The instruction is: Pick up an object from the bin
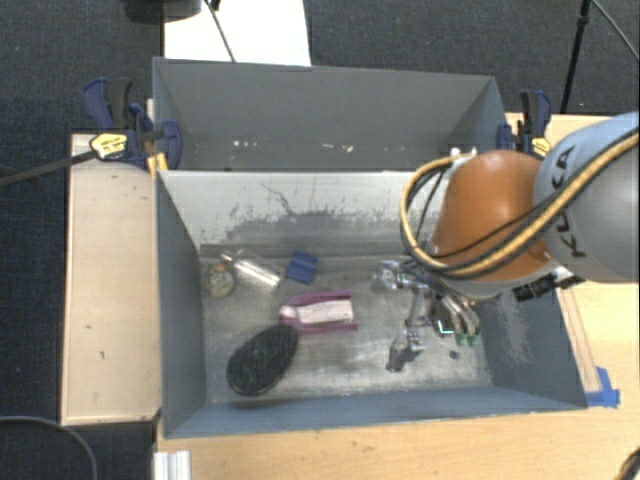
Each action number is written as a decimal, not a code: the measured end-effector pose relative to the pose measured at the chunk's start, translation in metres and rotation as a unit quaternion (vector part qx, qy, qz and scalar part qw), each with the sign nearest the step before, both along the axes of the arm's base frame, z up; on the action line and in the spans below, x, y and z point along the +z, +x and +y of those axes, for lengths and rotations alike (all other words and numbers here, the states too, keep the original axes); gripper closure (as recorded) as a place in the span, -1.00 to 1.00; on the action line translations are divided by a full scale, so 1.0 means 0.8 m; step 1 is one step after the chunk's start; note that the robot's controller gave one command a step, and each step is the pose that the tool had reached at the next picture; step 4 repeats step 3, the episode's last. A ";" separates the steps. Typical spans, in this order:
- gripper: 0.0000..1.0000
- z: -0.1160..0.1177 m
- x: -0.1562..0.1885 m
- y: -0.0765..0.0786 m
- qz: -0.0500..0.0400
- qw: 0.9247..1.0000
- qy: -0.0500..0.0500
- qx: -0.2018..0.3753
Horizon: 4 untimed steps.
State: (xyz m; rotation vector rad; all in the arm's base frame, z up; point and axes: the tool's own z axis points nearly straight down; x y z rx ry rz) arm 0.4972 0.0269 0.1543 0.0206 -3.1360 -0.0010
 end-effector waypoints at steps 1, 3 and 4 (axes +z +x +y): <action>-1.00 0.048 -0.107 0.078 -0.005 1.000 0.001 -0.002; 1.00 0.006 0.086 0.055 -0.007 0.999 0.000 0.047; 1.00 0.006 0.086 0.055 -0.007 0.999 0.000 0.047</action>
Offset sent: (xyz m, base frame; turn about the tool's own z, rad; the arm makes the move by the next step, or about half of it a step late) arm 0.0606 0.0366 -0.0843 0.0085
